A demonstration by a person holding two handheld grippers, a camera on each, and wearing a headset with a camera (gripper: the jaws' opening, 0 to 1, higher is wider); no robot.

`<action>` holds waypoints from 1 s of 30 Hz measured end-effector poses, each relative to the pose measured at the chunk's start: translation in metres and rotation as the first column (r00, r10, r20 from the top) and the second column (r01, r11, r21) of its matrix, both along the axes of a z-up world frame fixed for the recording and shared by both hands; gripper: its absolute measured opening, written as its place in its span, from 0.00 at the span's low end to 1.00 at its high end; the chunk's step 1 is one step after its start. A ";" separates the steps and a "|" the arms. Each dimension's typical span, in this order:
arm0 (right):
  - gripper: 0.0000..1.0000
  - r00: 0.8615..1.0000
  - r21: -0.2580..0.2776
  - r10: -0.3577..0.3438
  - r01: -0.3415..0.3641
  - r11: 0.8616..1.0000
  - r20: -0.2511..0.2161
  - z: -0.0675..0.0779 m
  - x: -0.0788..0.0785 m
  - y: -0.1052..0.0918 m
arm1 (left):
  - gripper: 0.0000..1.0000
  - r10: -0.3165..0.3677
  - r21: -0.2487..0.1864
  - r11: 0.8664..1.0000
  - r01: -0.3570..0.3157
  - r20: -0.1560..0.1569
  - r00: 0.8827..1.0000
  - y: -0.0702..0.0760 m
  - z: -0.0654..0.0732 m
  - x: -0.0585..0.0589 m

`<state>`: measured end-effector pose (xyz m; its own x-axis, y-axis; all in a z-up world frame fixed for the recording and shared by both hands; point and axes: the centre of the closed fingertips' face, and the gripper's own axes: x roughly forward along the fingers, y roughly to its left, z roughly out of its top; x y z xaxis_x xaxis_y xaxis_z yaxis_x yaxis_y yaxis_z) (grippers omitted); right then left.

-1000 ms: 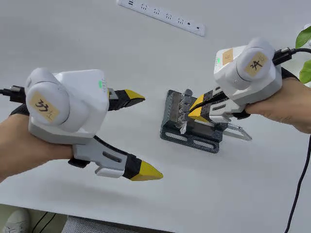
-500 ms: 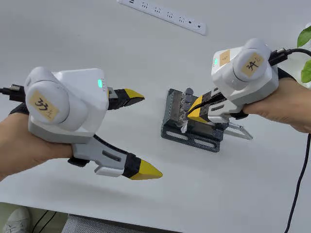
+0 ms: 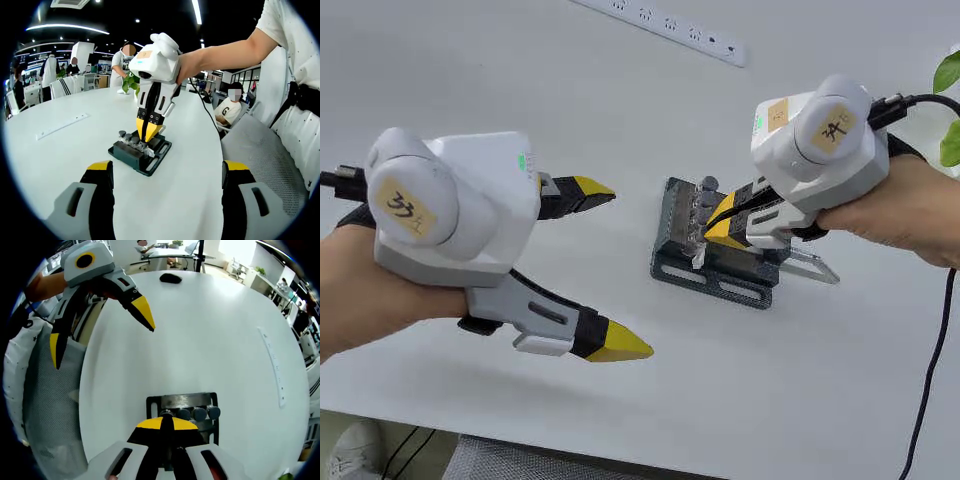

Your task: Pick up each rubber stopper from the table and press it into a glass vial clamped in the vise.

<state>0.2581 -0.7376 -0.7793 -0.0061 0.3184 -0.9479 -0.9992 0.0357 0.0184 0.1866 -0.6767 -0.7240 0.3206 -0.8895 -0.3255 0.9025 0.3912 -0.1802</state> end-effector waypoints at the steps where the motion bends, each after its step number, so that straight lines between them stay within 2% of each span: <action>1: 0.00 1.000 -0.002 0.003 -0.003 1.000 0.002 0.000 0.000 0.000 | 0.89 0.002 0.000 1.000 -0.002 -0.001 1.000 0.000 0.000 0.000; 30: 0.00 0.999 -0.075 0.025 -0.026 0.997 -0.021 -0.003 -0.001 0.001 | 0.88 0.003 -0.013 1.000 -0.003 0.002 1.000 -0.001 0.001 0.002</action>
